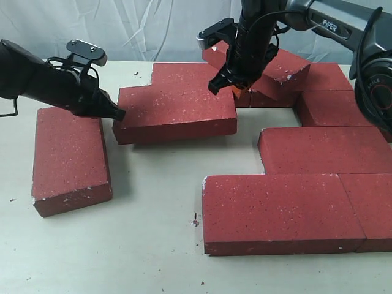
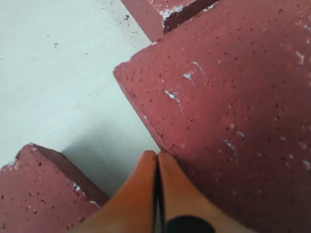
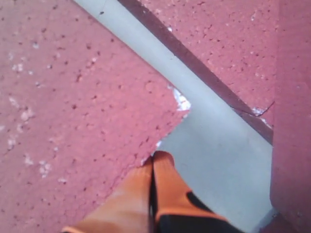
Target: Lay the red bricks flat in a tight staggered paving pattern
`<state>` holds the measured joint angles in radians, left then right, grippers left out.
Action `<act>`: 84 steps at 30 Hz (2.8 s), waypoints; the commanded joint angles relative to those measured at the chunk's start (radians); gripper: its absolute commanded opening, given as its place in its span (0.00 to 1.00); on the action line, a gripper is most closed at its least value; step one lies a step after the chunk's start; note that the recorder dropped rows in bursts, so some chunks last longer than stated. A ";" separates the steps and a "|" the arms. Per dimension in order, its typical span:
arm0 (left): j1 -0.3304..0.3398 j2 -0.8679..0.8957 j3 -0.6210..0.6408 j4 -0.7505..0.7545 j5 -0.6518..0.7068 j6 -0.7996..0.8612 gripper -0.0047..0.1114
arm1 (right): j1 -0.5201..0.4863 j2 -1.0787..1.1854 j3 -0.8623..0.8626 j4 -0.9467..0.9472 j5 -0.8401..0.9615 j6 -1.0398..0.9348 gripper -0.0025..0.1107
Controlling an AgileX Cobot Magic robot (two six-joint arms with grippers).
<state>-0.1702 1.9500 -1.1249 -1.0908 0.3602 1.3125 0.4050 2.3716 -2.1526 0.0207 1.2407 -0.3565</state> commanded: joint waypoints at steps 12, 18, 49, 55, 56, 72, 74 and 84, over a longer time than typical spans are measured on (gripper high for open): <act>-0.019 -0.001 -0.014 0.048 -0.064 -0.012 0.04 | 0.014 0.042 -0.004 -0.102 -0.020 0.020 0.01; -0.019 -0.001 -0.014 0.060 -0.072 -0.015 0.04 | 0.014 0.042 -0.004 -0.126 -0.020 0.020 0.01; 0.057 0.084 -0.083 0.011 0.053 -0.030 0.04 | 0.027 -0.303 0.629 0.657 -0.206 -0.576 0.01; 0.038 0.107 -0.097 0.010 0.029 -0.030 0.04 | 0.027 -0.242 0.631 0.572 -0.291 -0.578 0.01; 0.033 0.112 -0.101 0.010 0.029 -0.030 0.04 | 0.027 -0.231 0.631 0.565 -0.293 -0.578 0.01; -0.031 0.149 -0.123 0.041 -0.028 -0.030 0.04 | 0.027 -0.198 0.631 0.449 -0.532 -0.477 0.01; -0.031 0.149 -0.123 0.029 -0.043 -0.030 0.04 | 0.027 -0.198 0.631 0.452 -0.556 -0.476 0.01; -0.031 0.149 -0.123 0.007 -0.049 -0.030 0.04 | 0.027 -0.203 0.631 0.448 -0.548 -0.430 0.01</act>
<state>-0.1997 2.0980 -1.2432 -1.0702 0.3177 1.2863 0.4342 2.1751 -1.5249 0.4795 0.7013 -0.7929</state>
